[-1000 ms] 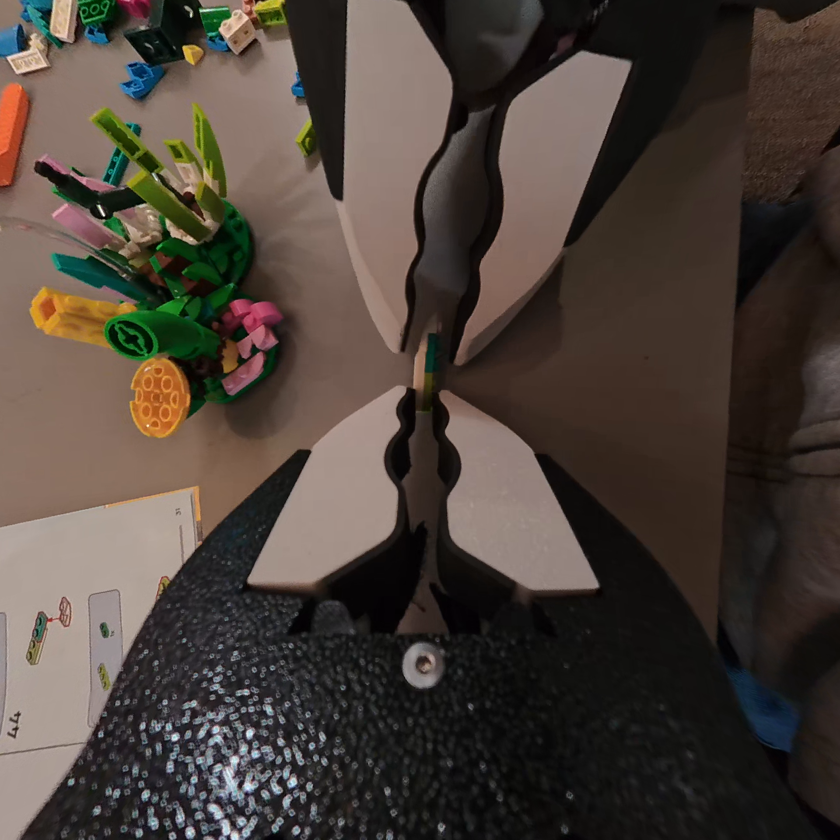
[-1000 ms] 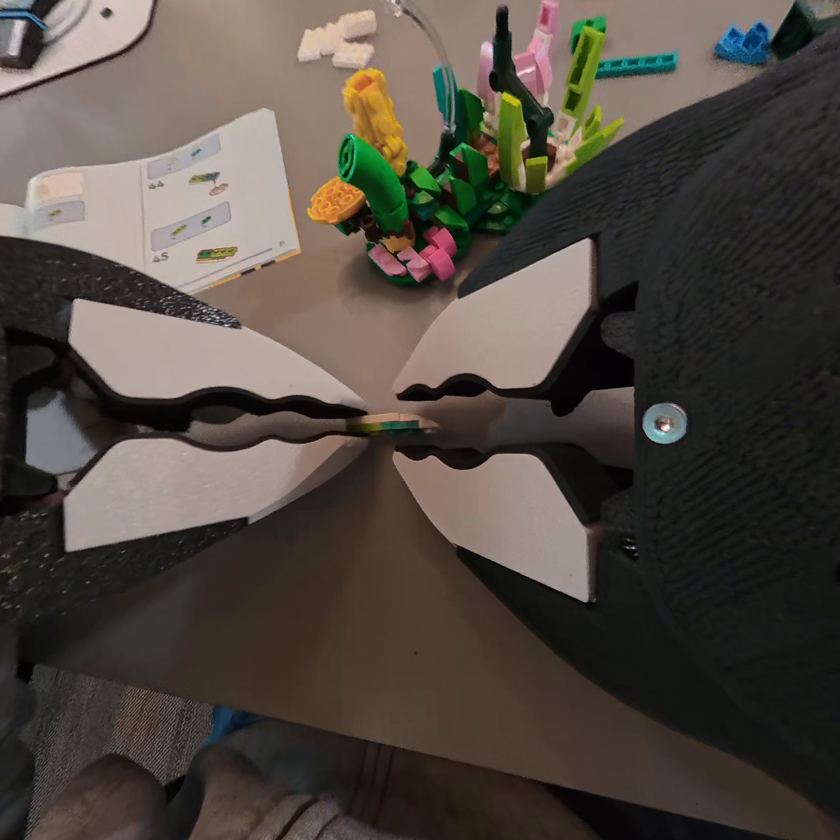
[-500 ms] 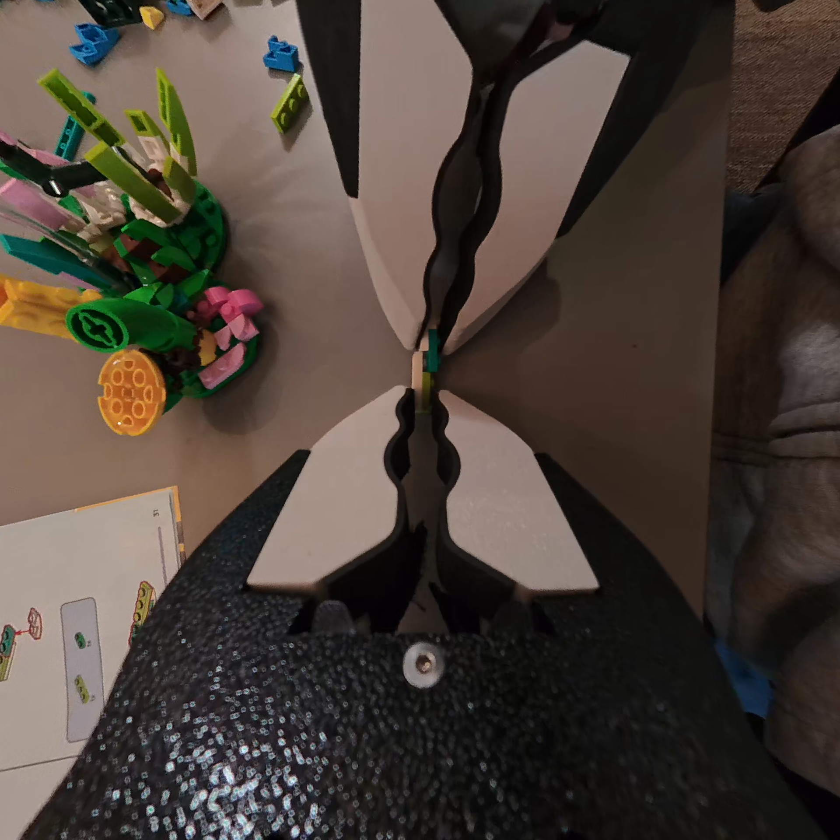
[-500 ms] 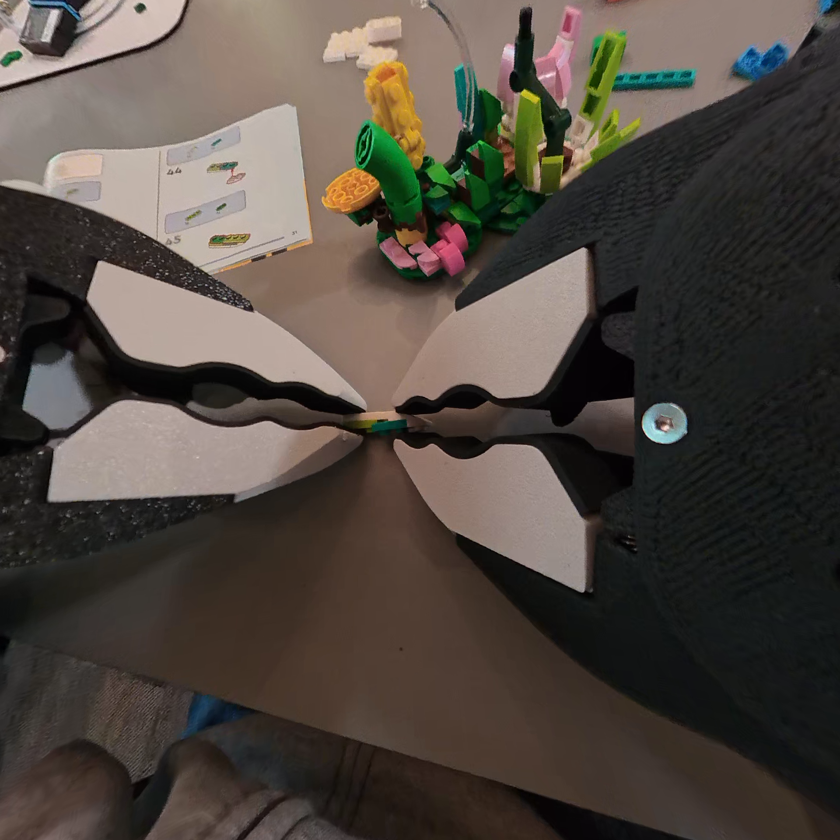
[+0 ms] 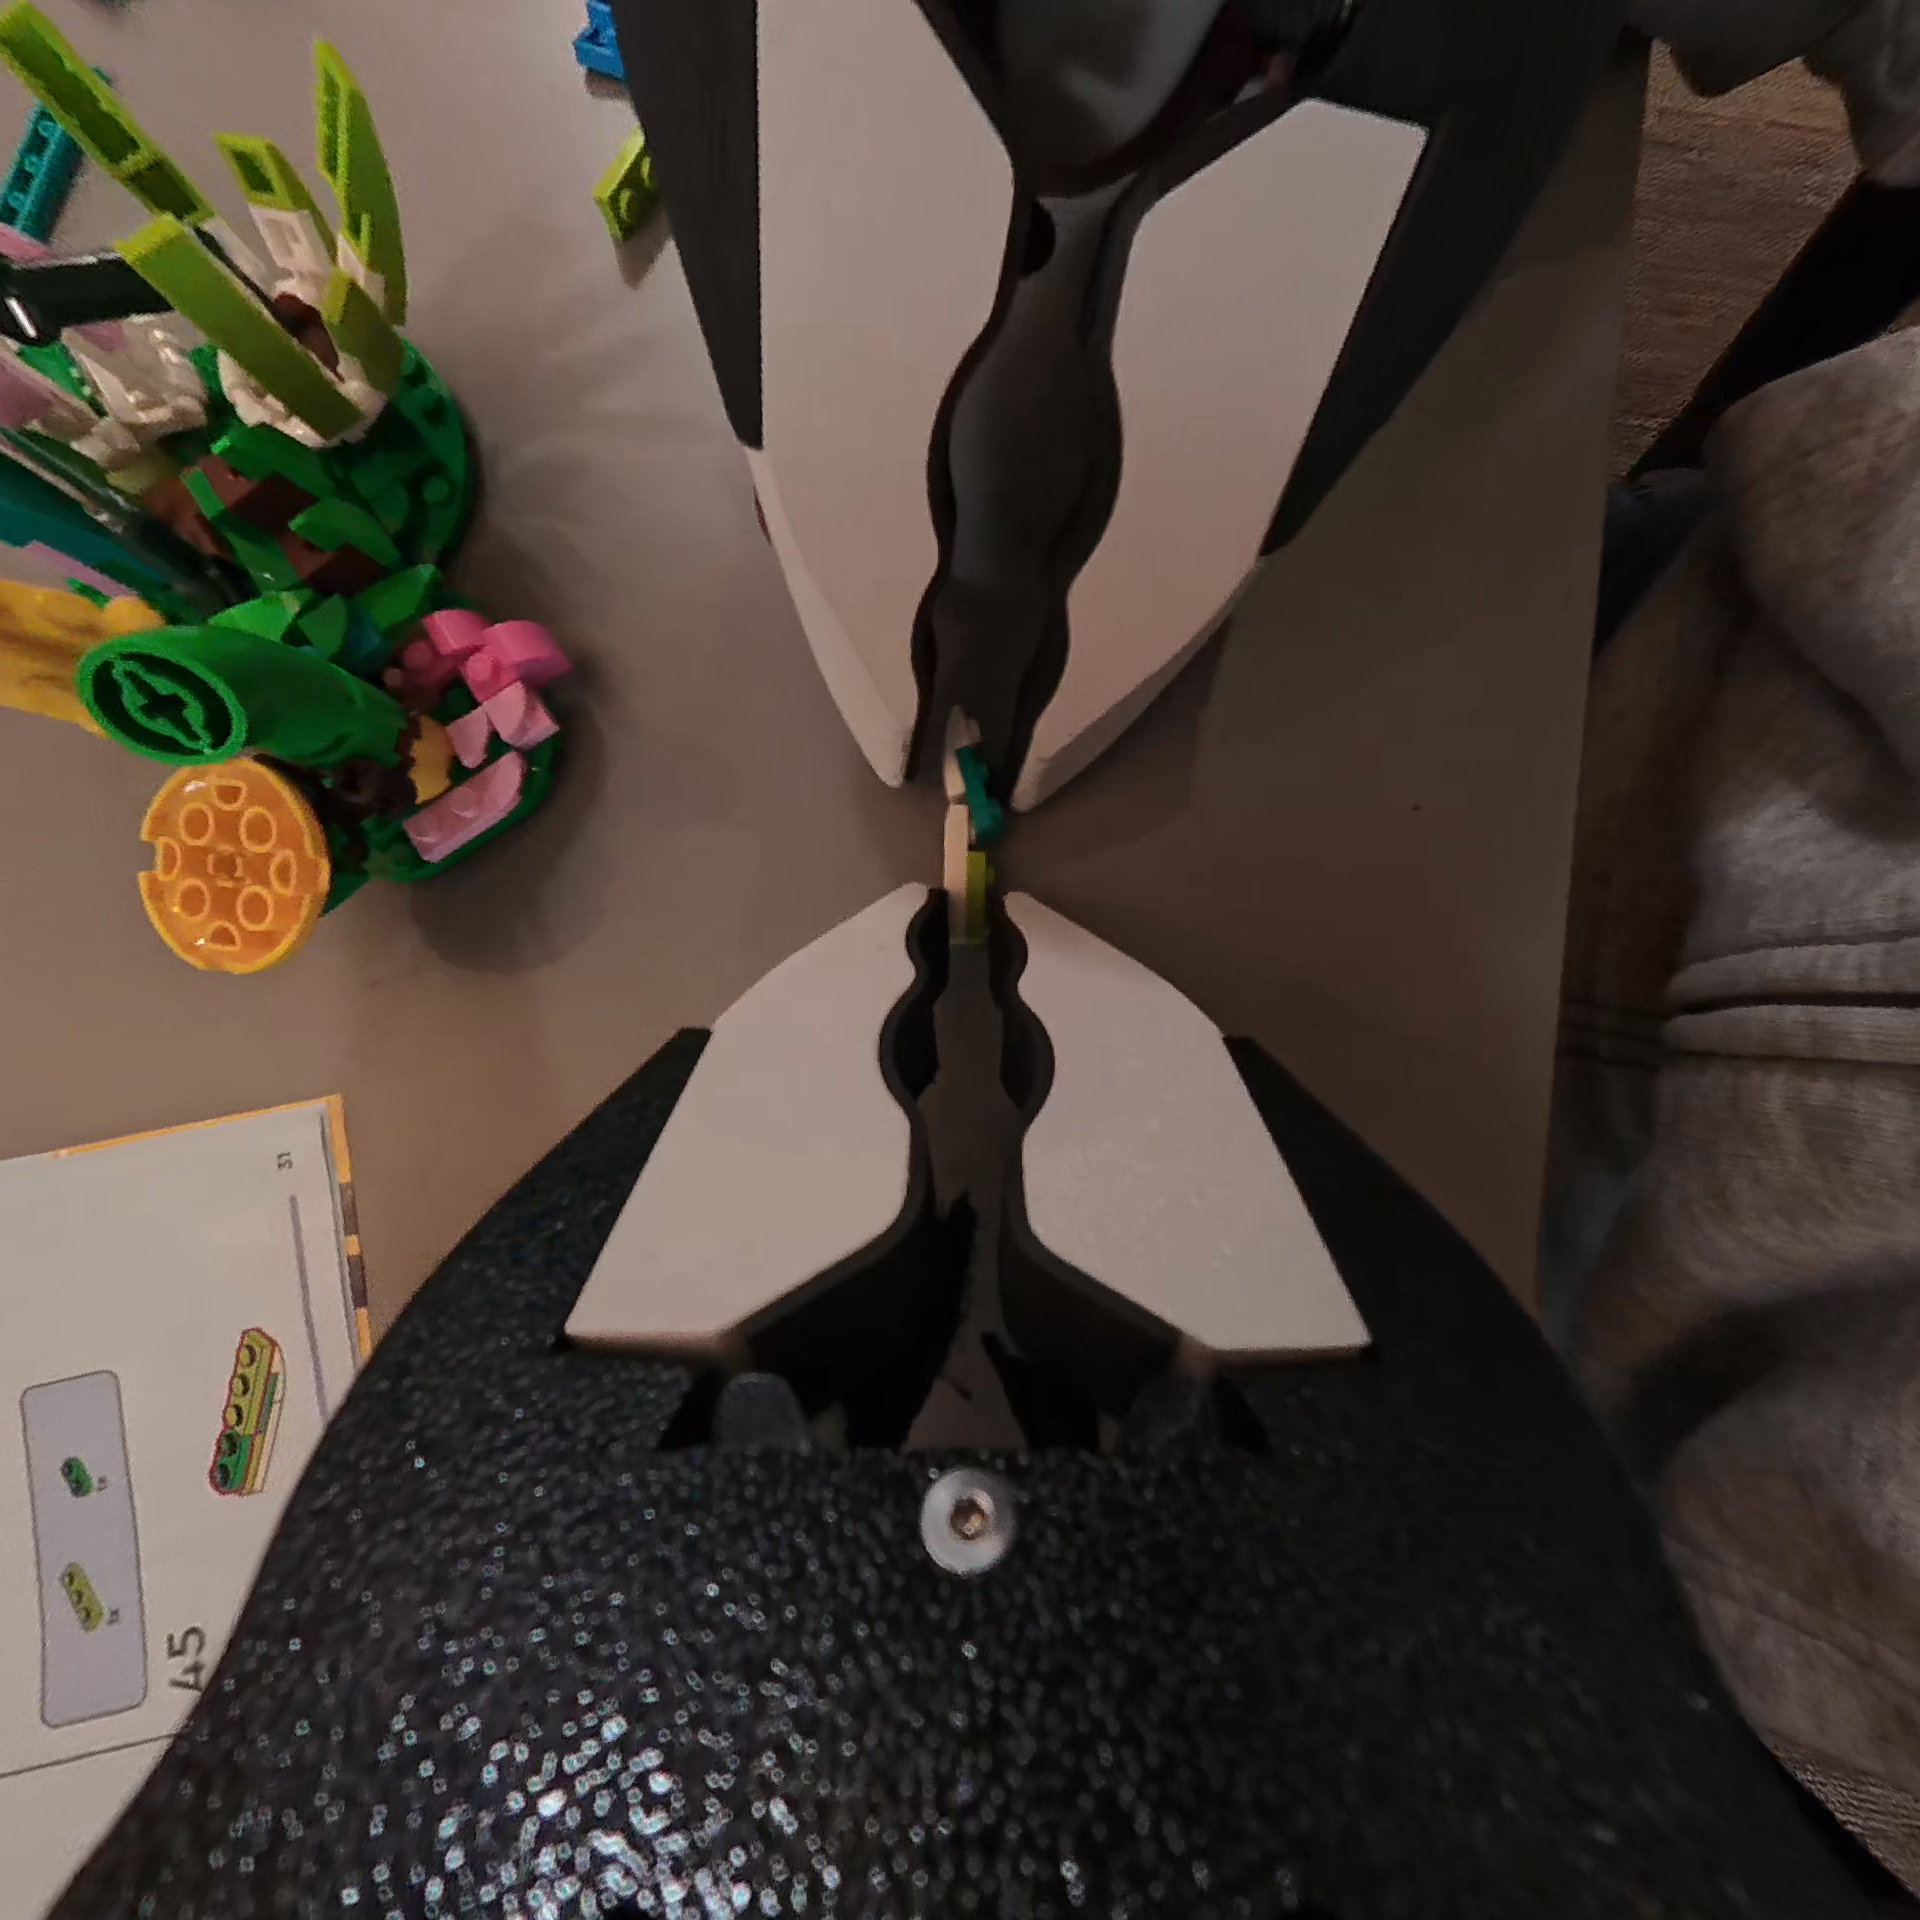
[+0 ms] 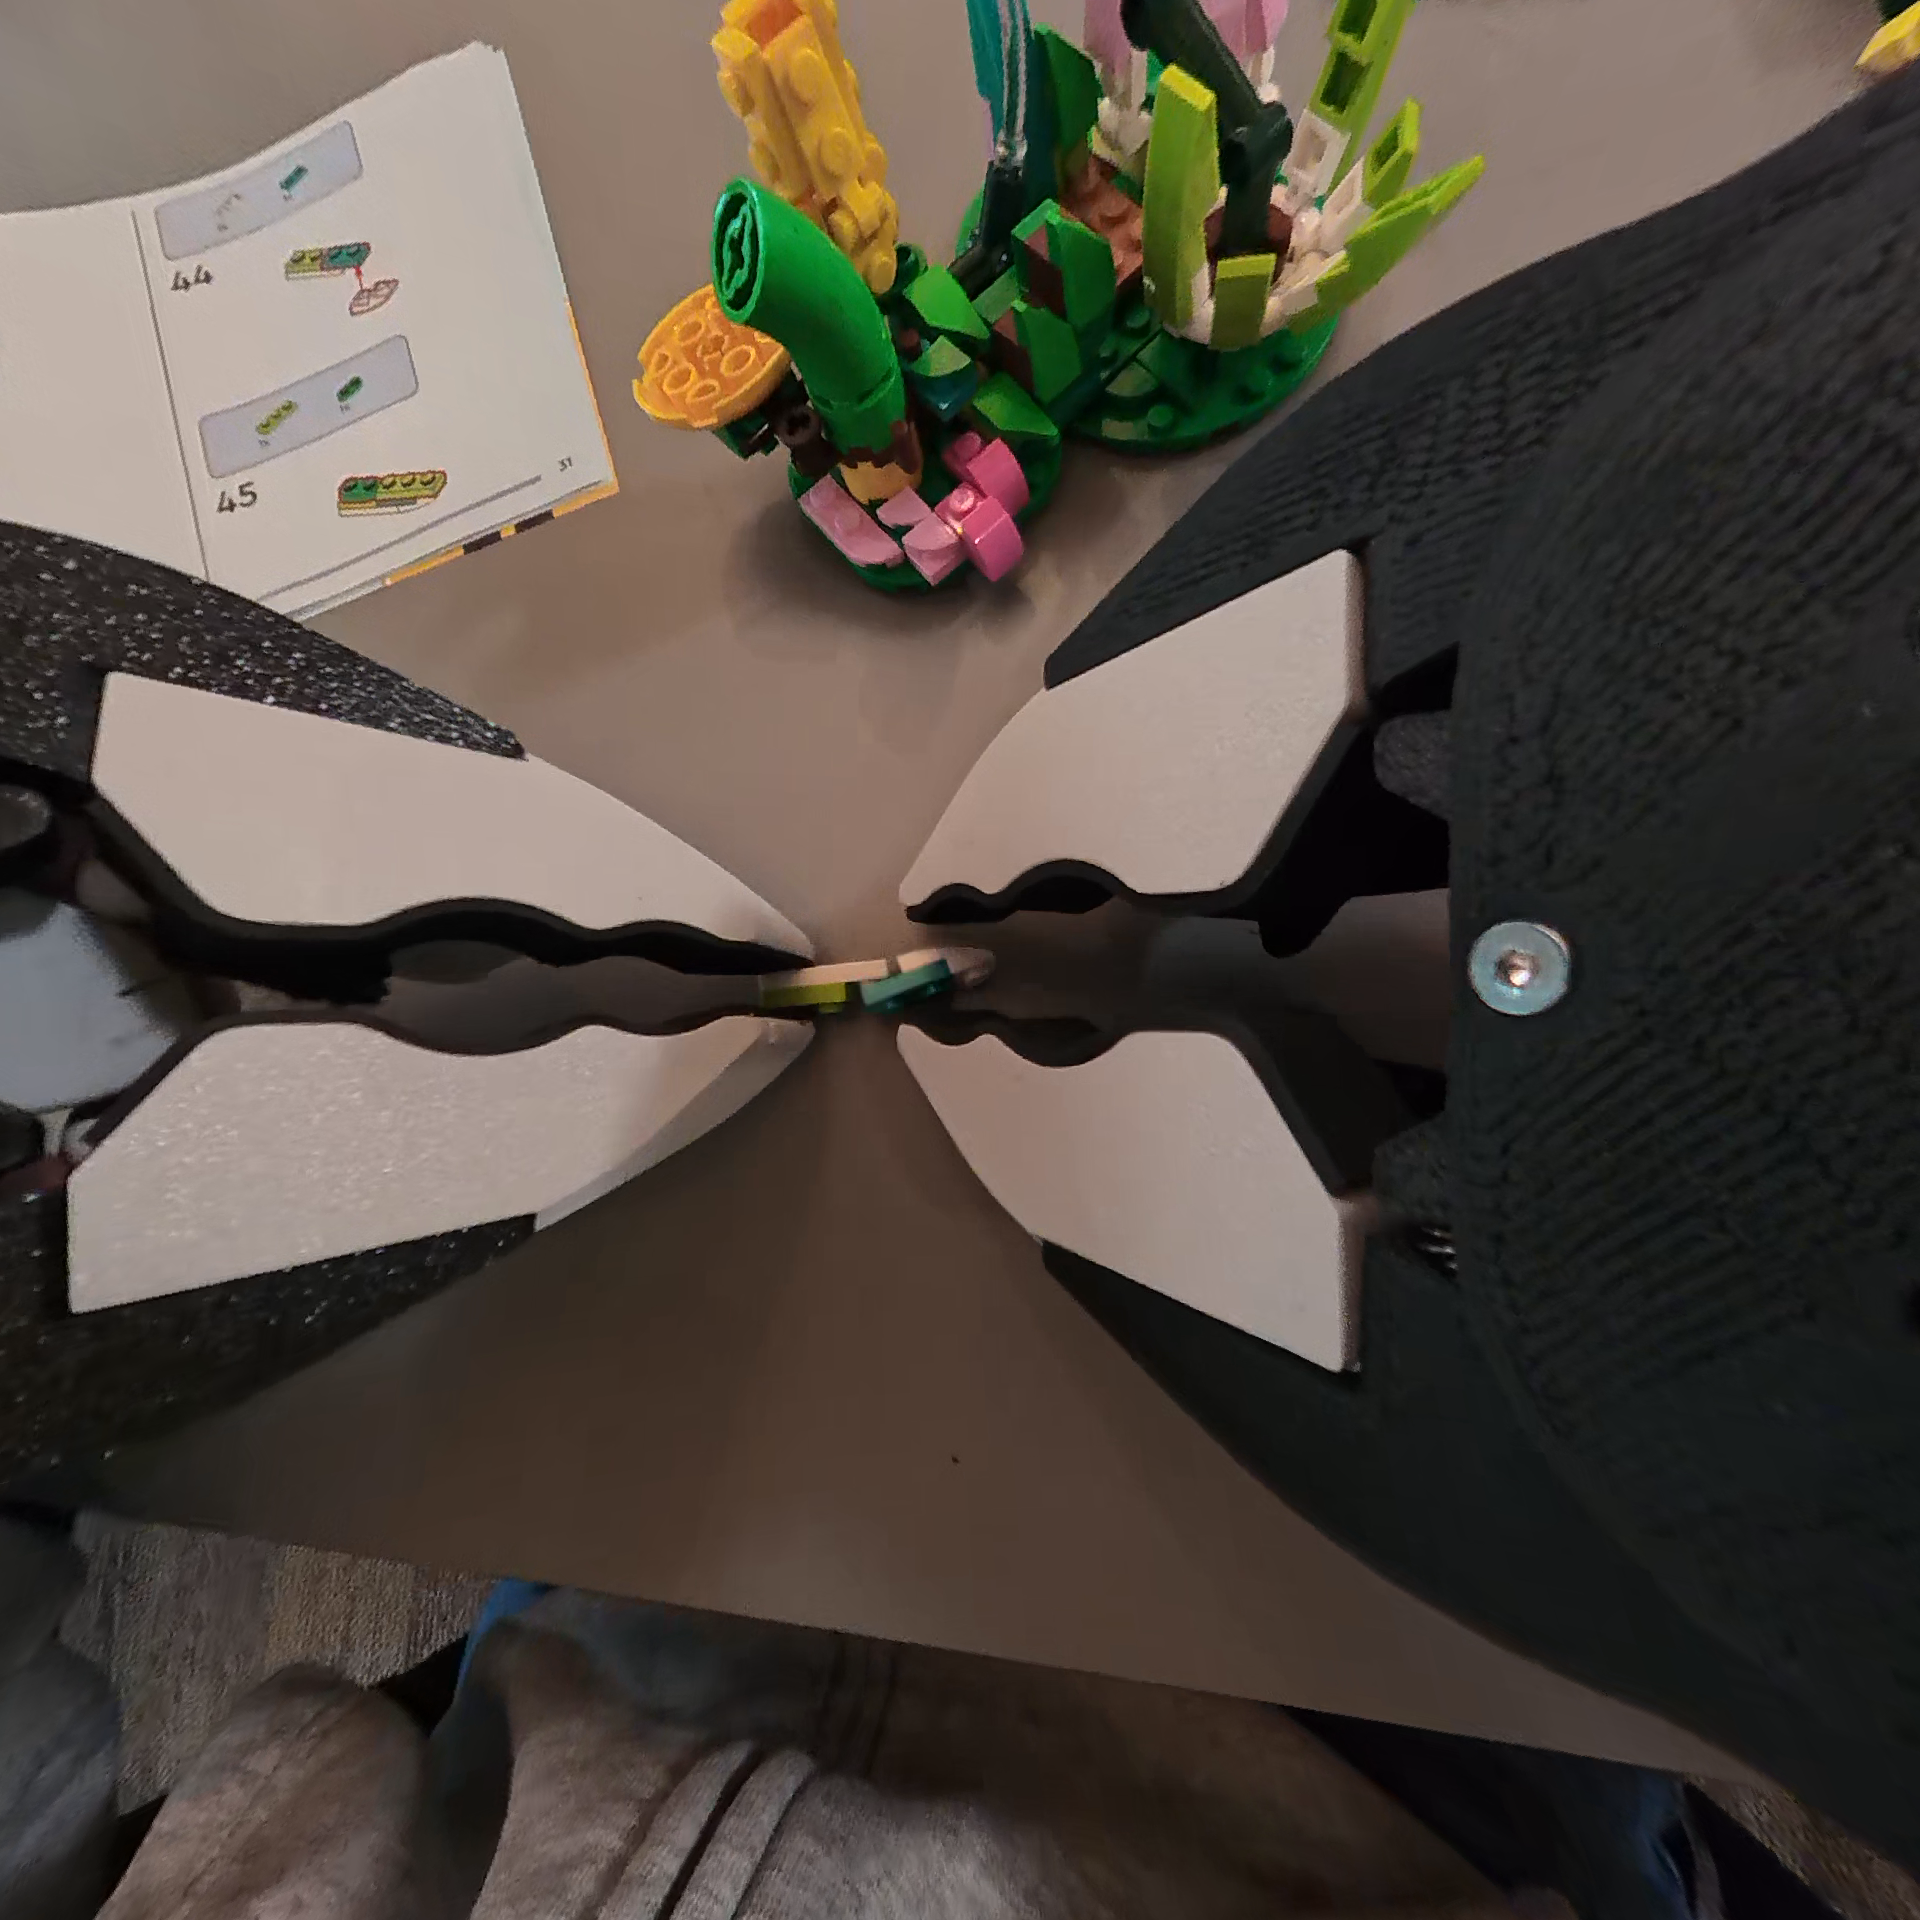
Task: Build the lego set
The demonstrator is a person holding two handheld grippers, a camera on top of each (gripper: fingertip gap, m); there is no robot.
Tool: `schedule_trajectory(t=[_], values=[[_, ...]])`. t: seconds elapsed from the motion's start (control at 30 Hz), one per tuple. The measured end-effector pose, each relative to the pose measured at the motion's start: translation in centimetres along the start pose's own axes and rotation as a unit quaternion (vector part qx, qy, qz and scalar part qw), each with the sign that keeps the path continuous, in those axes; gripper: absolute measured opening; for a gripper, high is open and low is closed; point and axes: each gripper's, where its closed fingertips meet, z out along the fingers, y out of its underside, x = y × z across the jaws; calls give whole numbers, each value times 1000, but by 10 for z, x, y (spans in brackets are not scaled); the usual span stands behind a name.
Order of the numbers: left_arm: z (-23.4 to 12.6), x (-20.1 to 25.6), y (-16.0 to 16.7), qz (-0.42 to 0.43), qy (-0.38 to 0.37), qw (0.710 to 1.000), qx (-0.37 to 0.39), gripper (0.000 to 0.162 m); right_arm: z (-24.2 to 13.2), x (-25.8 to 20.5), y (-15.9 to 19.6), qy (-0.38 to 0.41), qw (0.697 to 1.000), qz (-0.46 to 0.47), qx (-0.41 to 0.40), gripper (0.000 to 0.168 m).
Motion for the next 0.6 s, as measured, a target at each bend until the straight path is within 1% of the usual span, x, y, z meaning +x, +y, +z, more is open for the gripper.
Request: schedule_trajectory(t=[0.03, 0.3, 0.43, 0.6], values=[[0, 0, 0, -3, 1, 1000, -1, 7, 0, -1, -1, -6, 1000, -1, 2, 17], [0, 4, 0, -6, -2, 1000, -15, 7, 3, -4, -4, -30, 999, -16, 10, 17], [1, 4, 0, -13, -10, 1000, -23, 8, 4, -5, -6, -30, 999, -24, 14, 13], [0, 5, 1, -1, -13, 1000, -29, 8, 5, -7, -6, -34, 999, -18, 19, 9]])
